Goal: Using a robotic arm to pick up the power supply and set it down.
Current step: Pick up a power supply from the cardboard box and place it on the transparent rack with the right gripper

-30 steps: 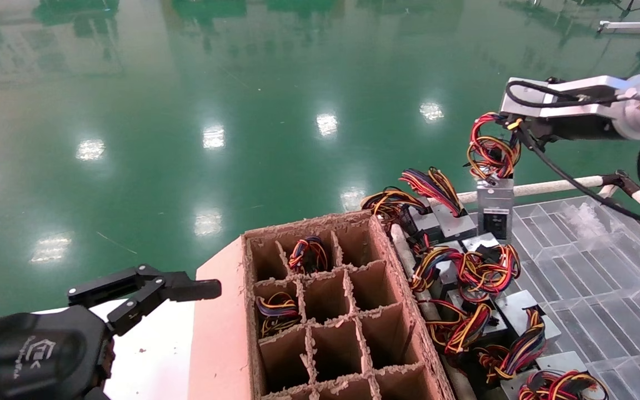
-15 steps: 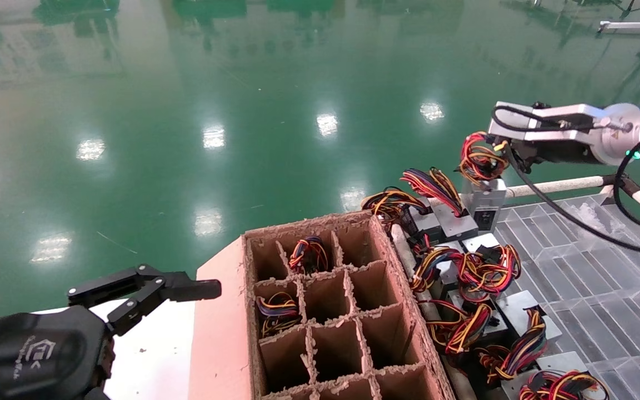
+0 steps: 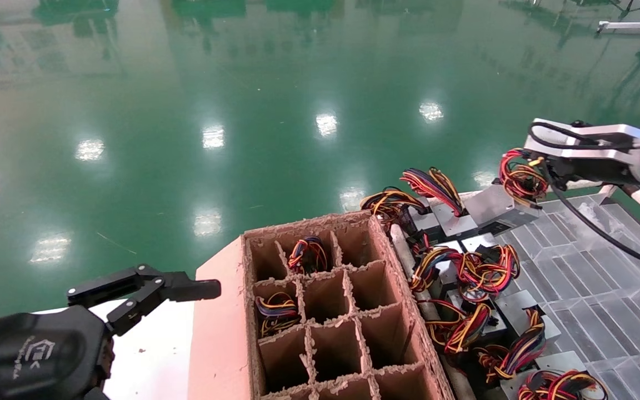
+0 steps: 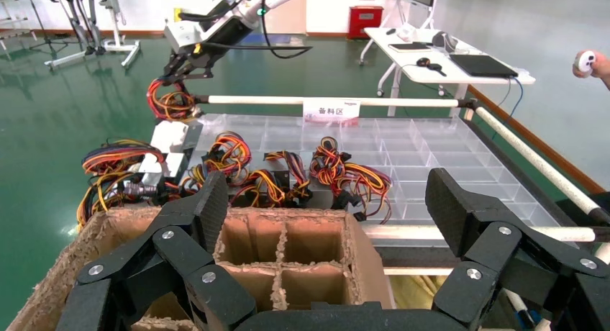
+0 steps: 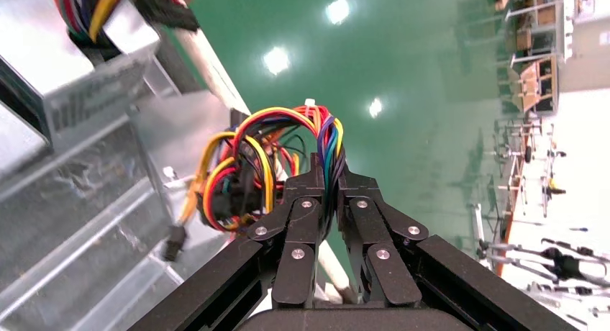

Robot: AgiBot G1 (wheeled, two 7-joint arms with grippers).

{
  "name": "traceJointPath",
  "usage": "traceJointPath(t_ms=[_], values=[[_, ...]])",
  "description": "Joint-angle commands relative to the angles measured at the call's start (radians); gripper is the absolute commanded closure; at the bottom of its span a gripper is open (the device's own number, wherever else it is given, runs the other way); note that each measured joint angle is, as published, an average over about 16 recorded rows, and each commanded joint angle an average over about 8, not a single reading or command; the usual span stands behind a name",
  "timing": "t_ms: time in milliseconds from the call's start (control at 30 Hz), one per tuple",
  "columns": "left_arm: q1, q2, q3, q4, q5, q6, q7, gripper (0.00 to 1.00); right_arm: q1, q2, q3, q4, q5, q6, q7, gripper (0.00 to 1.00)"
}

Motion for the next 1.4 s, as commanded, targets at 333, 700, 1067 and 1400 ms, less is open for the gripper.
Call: traceJointPath(t_ms=[333,700,1067,1400], values=[[0.0,0.0,0.0,0.0,0.0,0.0,0.0,0.0,-0.001,0.031,-0.006,0.007,-0.009,0.034,0.003,1.0],[0.0,0.0,0.0,0.0,0.0,0.0,0.0,0.0,-0.004,0.037,-0.014,0.007,-0.019,0.045,0.008,1.0],[0.0,0.0,0.001,0.0,0.0,0.0,0.0,0.0,-0.021,-0.005,-0.014,0.013,-0.02,0.045,0.014,1.0],[0.0,0.0,0.001,0.0,-0.001,0.0,0.0,0.0,-0.041,-0.047,-0.006,0.016,-0.008,0.087,0.023,1.0]])
